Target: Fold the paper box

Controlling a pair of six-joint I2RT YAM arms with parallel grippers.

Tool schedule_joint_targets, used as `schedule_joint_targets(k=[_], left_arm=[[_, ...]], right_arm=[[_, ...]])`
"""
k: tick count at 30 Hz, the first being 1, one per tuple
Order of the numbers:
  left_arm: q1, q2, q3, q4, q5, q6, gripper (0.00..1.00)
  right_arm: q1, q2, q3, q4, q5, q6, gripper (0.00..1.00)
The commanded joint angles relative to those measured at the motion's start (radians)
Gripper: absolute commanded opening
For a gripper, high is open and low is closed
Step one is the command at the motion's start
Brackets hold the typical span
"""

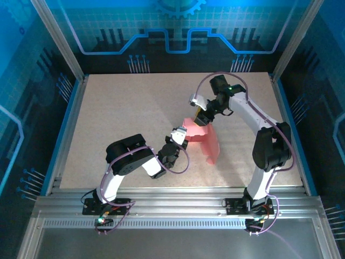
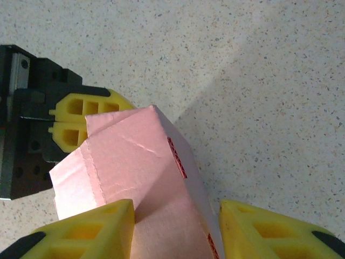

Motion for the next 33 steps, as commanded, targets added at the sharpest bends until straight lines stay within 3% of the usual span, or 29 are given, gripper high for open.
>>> schedule_joint_targets(k=[1,5,12,17,22,24,27,33], left_arm=[[-0.01,0.031,-0.015,-0.089,0.024,-0.003,0.0],[-0.009,0.03,-0.015,-0.089,0.027,-0.002,0.0],[-0.01,0.028,-0.017,-0.089,0.03,-0.01,0.0],[-0.009,0.027,-0.011,-0.09,0.03,0.012,0.0],[-0.009,0.028,-0.009,-0.089,0.029,0.014,0.0],[-0.01,0.028,-0.008,-0.089,0.029,0.016,0.0],[-0.009,0.029,-0.006,-0.089,0.03,0.016,0.0],[-0.009,0.034,0.0,-0.089,0.037,0.01,0.0]], right_arm=[[0.007,-0.016,-0.033,-0.015,0.086,-0.058,0.46],[0.012,-0.033,-0.043,-0.001,0.135,-0.052,0.46],[0.052,-0.086,-0.092,0.084,0.334,-0.051,0.45],[0.012,-0.157,-0.071,0.14,0.138,0.063,0.46],[-0.024,-0.246,-0.106,0.323,0.17,0.344,0.49],[-0.068,-0.279,-0.149,0.404,0.304,0.54,0.49],[-0.165,-0.295,-0.18,0.359,0.404,0.792,0.46],[-0.226,-0.292,-0.352,0.291,0.418,0.894,0.42]])
